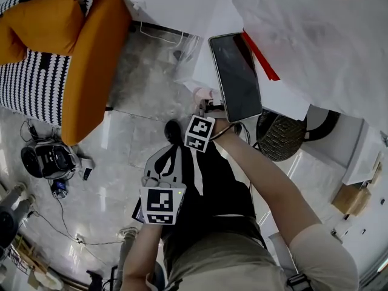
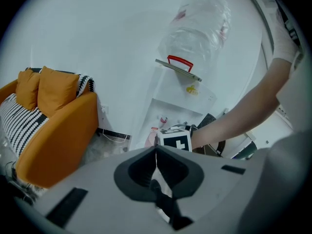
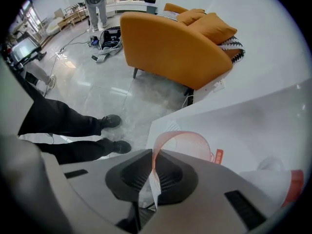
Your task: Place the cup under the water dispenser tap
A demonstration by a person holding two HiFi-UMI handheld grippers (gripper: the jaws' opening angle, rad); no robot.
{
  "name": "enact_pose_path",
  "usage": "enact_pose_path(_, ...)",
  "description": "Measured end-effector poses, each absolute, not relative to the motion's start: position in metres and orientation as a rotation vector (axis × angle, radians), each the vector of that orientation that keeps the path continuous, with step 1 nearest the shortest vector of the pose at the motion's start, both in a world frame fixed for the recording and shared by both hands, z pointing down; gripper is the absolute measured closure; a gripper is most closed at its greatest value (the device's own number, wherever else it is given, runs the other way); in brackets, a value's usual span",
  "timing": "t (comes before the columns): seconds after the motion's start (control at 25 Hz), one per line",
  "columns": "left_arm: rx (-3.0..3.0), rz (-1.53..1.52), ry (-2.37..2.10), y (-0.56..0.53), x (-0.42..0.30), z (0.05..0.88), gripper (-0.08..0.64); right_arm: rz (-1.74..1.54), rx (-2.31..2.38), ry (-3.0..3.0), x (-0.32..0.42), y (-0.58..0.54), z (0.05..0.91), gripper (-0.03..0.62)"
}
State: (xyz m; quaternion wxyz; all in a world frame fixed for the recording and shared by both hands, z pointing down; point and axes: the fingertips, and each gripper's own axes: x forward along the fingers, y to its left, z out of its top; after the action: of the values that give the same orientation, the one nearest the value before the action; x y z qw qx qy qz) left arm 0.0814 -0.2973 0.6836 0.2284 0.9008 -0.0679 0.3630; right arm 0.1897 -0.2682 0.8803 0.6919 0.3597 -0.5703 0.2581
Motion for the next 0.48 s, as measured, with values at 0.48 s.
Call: enact_pose_path(0.48, 2.501, 1.127, -0.184, -0.315, 0.075, 0.721, 0.502, 0.61, 0.824, -1.268, 0.198, -0.269, 0.899, 0.555)
